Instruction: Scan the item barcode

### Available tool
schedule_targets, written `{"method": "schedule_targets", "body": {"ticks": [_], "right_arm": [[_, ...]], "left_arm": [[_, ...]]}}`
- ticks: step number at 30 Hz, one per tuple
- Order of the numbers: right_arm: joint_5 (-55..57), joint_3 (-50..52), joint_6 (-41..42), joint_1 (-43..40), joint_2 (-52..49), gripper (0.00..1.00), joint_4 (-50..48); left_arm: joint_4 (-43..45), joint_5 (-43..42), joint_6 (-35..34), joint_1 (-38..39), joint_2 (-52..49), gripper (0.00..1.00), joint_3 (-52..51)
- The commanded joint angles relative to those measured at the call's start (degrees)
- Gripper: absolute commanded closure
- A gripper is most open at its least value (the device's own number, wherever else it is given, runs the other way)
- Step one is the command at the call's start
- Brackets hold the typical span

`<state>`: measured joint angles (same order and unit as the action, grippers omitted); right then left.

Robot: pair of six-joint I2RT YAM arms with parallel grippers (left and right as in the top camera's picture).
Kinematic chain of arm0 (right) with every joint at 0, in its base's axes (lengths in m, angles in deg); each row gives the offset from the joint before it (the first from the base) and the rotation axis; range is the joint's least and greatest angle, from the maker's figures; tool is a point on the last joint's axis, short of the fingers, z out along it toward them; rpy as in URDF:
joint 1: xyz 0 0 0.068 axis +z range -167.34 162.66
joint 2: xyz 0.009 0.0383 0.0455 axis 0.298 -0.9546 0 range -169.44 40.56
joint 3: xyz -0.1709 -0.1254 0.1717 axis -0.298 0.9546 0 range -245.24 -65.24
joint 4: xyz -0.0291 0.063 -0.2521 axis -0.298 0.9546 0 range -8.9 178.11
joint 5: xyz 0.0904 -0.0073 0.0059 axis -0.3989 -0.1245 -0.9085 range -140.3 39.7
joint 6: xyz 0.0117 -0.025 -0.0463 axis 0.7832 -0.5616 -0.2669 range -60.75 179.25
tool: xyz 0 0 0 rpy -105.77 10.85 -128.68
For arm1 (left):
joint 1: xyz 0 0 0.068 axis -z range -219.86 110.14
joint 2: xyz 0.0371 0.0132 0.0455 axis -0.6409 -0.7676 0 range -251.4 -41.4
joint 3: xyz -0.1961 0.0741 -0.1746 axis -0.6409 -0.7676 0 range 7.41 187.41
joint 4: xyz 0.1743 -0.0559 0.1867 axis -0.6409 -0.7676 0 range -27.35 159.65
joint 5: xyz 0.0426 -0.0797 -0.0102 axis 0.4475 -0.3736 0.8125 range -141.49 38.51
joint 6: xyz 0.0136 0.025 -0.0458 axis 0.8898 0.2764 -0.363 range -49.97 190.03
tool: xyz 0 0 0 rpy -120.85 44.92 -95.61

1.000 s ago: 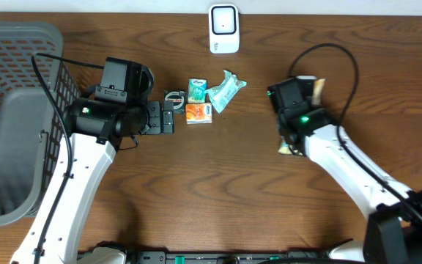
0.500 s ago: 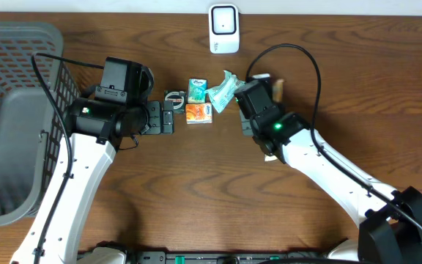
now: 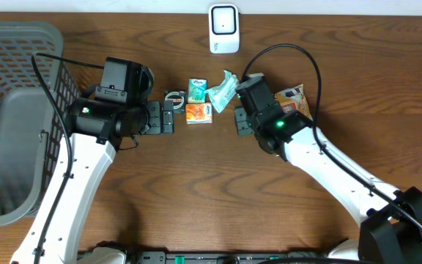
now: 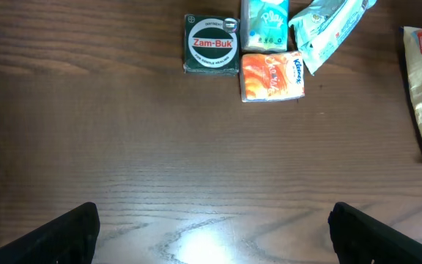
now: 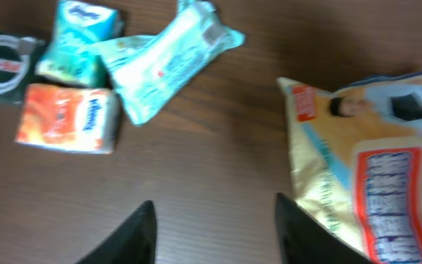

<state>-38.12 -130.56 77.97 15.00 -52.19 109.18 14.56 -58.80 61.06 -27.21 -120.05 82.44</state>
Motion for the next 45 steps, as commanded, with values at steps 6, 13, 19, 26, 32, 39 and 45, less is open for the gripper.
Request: {"method": "schedule_targets", "body": {"ticks": [6,13,19,26,32,39,45], "right_arm": [[4.57,-1.33,-5.55,-2.01,-5.07,0.31,1.62],[22.43,-1.33,-5.51,-1.77,-15.19,0.17,1.53],[29.57,-1.33,-5.51,-1.60,-20.37,0.16,2.60],[24.59,-1.33,-5.51,-2.71,-22.99,0.73,2.86],[15.08,-2.14,-5.49,-4.26,-22.64,0.99,3.39],[-2.91,-13.25,-5.55,-6.43,-18.43,0.99,14.01],[-29.33,-21.49,-6.75,-10.54,-14.49,0.99,17.94]], "left_arm": [[0.00,0.31,0.35,-0.07,0.37,0.02,0.63],[0.00,0.31,0.35,-0.07,0.39,0.02,0.63],[0.00,0.31,0.35,-0.07,0.39,0.02,0.63],[0.00,0.31,0.35,-0.07,0.37,0.02,0.63],[0.00,0.31,0.35,-0.07,0.37,0.02,0.63],[0.00,0.31,0.35,-0.07,0.37,0.03,0.63],[0.00,0.31,0.35,-0.07,0.37,0.02,0.63]]}}
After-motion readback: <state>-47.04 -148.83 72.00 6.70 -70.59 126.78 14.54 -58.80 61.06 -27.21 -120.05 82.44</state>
